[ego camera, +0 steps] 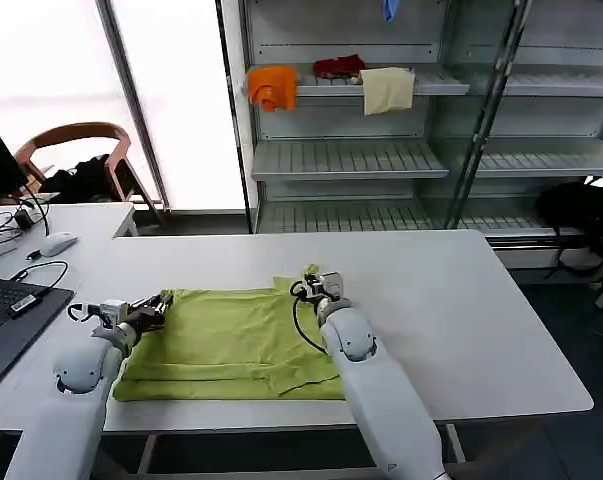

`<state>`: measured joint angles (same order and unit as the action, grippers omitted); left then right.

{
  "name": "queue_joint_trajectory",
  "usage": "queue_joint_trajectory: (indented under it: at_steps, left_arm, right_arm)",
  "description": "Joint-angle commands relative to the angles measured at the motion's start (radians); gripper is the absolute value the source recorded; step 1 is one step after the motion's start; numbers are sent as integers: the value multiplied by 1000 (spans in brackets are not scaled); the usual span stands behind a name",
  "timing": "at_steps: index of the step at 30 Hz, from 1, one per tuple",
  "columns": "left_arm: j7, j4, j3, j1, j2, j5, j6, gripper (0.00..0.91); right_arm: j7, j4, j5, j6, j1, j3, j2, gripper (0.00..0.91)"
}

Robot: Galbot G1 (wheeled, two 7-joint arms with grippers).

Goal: Fold and organize the clothes.

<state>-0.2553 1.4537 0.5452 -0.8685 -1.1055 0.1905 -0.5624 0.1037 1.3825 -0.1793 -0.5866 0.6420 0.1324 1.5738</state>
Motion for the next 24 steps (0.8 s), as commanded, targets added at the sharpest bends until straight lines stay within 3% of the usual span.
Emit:
queue_joint_trajectory:
  at_steps: [1,6,13,24]
  left_arm:
    - [21,6,12,-2,-4,9,17,0]
    - [49,53,49,-22,2,72,38,0]
    - [43,191,127,-108,34,154,34,0]
    - [-15,363,255,-361,52,233,48,0]
  right_arm:
    - [0,3,-2,1,1,1,-1,0]
    - [12,35,-42,2,6,4,-7,0]
    - [36,196,-111,-1,63,-15,-55,0]
    - [51,424,-146,-3,247,-20,-154,0]
